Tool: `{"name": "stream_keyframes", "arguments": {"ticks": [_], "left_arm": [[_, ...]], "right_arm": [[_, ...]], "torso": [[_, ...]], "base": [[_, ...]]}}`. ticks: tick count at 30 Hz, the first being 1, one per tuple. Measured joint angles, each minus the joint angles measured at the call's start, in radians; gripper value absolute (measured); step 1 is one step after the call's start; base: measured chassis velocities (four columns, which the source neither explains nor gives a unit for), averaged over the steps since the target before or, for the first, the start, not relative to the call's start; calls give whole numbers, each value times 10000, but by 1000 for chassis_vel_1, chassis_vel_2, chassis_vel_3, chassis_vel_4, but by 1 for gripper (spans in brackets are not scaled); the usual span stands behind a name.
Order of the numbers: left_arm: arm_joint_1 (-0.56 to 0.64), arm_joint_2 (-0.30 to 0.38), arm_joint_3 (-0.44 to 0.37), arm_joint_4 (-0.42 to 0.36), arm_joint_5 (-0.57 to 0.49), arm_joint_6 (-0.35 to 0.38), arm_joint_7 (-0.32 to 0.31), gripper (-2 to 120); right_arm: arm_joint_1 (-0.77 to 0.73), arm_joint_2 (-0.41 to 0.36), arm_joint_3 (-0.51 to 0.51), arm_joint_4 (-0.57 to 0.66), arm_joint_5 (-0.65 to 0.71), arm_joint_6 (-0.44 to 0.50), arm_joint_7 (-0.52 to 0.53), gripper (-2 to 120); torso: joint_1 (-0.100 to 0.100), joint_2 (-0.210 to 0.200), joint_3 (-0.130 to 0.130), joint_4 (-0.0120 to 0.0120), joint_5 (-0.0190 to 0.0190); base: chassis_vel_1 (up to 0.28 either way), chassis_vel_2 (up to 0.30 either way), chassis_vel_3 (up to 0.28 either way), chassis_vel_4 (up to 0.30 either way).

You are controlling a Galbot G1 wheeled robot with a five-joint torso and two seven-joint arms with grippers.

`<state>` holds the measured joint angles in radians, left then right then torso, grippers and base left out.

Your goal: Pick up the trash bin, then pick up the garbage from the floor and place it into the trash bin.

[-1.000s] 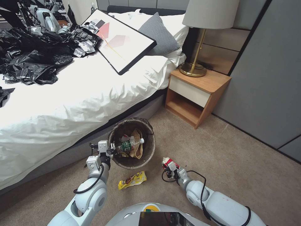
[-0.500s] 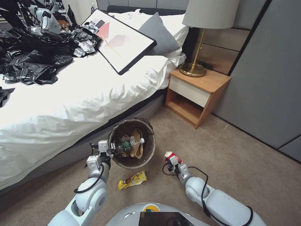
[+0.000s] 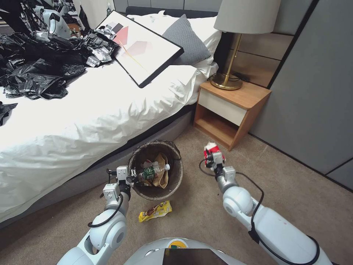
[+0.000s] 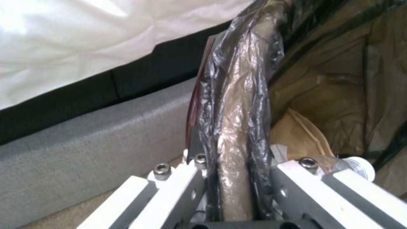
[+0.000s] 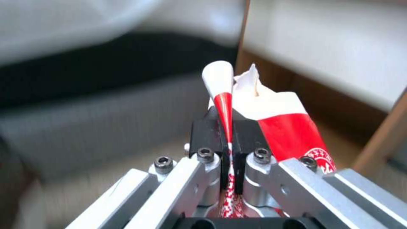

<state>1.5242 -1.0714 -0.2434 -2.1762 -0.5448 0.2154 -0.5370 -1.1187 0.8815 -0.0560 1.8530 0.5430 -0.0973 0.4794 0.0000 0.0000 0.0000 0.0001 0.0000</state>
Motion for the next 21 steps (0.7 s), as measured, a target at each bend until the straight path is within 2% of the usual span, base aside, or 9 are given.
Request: {"name": "stream_keyframes", "arguments": {"ticks": [2, 5, 6, 9, 14, 17, 21], "left_arm": [[23, 10, 11, 9, 5, 0, 1, 0], [86, 50, 47, 19, 19, 3, 6, 0], [86, 50, 47, 19, 19, 3, 6, 0], [117, 134, 94, 68, 38, 19, 16, 0], [116, 153, 135, 117, 42, 32, 17, 0], [69, 133, 221, 176, 44, 79, 17, 0], [27, 104, 248, 186, 50, 110, 16, 0]], "right_arm": [[-14, 0, 203, 276, 10, 24, 118, 0], [-12, 0, 1017, 1621, 86, 206, 315, 0], [-12, 0, 1017, 1621, 86, 206, 315, 0], [423, -186, 1687, 3120, 651, 586, -165, 0], [685, -312, 1713, 3596, 974, 804, -652, 0], [1048, -467, 1460, 4098, 1397, 1234, -1653, 0], [1331, -526, 1042, 4249, 1839, 1502, -2361, 0]], "torso": [[0, 0, 0, 0, -1], [0, 0, 0, -2, 0], [0, 0, 0, -2, 0], [0, 0, -1, -2, -1], [0, 0, -1, 0, 0], [0, 0, -1, -2, -1], [0, 0, -1, -1, -1]], "base": [[0, 0, 0, 0], [0, 0, 0, 0], [0, 0, 0, 0], [0, 0, 0, 0], [0, 0, 0, 0], [0, 0, 0, 0], [0, 0, 0, 0]]}}
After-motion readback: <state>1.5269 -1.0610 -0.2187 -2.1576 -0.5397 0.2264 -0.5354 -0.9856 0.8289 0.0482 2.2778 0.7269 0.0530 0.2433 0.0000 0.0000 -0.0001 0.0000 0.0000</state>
